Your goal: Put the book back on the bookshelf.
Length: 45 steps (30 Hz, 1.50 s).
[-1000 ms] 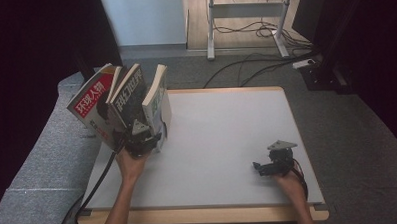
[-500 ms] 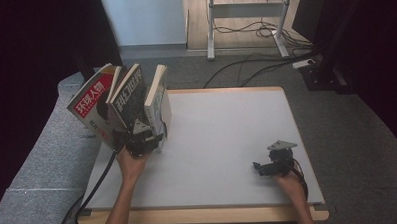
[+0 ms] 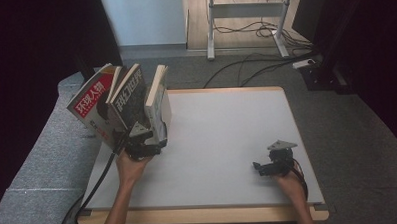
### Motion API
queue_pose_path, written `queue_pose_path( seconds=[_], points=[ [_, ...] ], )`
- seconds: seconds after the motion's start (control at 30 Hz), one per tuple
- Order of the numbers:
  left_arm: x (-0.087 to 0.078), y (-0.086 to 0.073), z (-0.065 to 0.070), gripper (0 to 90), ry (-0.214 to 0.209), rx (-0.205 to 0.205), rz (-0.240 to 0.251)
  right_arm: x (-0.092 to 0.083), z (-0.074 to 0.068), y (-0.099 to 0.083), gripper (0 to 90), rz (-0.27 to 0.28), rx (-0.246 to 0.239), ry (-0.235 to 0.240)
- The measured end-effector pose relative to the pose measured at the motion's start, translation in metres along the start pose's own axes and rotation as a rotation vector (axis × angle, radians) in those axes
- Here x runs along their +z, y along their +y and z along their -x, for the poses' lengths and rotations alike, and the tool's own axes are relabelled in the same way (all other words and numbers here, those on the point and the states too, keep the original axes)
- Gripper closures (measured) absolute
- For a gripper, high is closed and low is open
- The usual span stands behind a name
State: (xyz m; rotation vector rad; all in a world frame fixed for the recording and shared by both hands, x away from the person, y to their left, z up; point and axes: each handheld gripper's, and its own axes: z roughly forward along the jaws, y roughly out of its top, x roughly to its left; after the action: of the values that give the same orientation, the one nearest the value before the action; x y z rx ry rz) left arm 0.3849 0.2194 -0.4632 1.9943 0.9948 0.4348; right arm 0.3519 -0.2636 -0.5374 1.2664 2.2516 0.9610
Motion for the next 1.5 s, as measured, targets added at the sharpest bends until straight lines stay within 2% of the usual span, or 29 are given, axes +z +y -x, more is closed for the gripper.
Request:
queue_pose_path(
  seconds=[0.3, 0.4, 0.53, 0.73, 0.93, 1.03, 1.37, 1.5],
  points=[
    [-0.015, -0.006, -0.001, 21.3, -0.073, -0.015, 0.042, 0.0, 0.0, 0.0, 0.0, 0.0, 0.0, 0.0],
    [-0.02, -0.008, -0.001, 15.2, -0.076, -0.016, 0.049, 0.0, 0.0, 0.0, 0.0, 0.0, 0.0, 0.0],
    [-0.024, -0.011, 0.001, 12.1, -0.101, -0.019, 0.054, 0.0, 0.0, 0.0, 0.0, 0.001, -0.002, 0.0],
    [-0.03, -0.014, 0.004, 5.2, -0.11, -0.024, 0.038, 0.0, 0.0, 0.0, 0.0, 0.001, -0.002, -0.001],
    [-0.036, -0.02, 0.007, 2.5, -0.124, -0.032, 0.03, 0.0, 0.0, 0.0, 0.0, 0.001, -0.002, -0.001],
    [-0.04, -0.023, 0.012, 1.2, -0.119, -0.016, 0.01, 0.0, 0.0, 0.0, 0.0, 0.001, -0.002, -0.001],
    [-0.056, -0.035, 0.025, 0.0, -0.119, 0.018, -0.003, 0.0, 0.0, 0.0, 0.0, 0.001, -0.002, -0.001],
    [-0.06, -0.041, 0.03, 0.0, -0.102, 0.04, -0.019, 0.0, 0.0, 0.0, 0.0, 0.001, -0.002, -0.001]
  ],
)
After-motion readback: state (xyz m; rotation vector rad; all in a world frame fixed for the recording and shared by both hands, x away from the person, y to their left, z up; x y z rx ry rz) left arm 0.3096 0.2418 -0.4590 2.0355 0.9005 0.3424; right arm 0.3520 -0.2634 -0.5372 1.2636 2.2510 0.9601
